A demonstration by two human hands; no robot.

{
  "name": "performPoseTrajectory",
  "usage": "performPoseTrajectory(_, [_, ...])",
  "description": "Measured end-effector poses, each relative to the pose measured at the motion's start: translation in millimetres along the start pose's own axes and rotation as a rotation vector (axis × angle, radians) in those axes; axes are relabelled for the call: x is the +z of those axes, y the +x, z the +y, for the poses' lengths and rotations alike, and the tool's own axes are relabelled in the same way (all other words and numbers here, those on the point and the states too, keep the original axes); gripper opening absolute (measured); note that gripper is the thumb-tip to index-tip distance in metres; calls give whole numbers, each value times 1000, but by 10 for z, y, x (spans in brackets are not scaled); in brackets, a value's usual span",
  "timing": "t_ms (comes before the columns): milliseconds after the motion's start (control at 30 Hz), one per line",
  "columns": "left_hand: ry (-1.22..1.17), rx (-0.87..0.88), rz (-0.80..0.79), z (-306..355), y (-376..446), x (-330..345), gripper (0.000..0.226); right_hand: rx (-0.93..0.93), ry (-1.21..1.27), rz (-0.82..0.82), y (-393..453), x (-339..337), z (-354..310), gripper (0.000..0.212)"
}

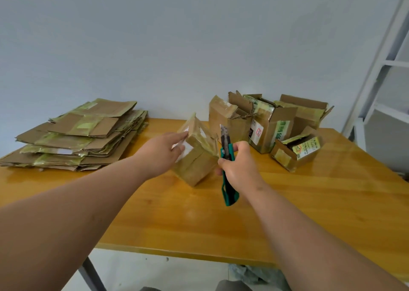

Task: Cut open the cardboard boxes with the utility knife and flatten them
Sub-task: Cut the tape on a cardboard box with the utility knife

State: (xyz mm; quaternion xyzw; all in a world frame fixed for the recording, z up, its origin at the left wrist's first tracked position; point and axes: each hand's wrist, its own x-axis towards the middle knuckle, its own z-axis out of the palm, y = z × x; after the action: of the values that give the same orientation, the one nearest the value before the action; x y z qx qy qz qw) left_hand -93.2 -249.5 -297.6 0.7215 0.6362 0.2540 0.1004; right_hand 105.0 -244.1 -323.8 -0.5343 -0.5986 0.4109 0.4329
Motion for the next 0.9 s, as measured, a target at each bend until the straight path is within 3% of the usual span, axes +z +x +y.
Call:
performPoseTrajectory(200, [60,92,-99,46,329,-125,41,-8,-58,-90,-32,180,152,21])
performPoseTrajectory(333, [340,65,-241,-80,370,-61,71,-78,-186,31,12,92,323,17])
performPoseTrajectory(433, [283,28,-292,-115,337,115,66,-151,-249,107,16,9,423,16])
performPoseTrajectory(600, [115,29,-229,-116,393,262,50,-224,-444,54,1,-93,473,32])
performPoseTrajectory(900, [83,17,-116,-206,453,321,50,-282,-631,8,-12,-85,489,20])
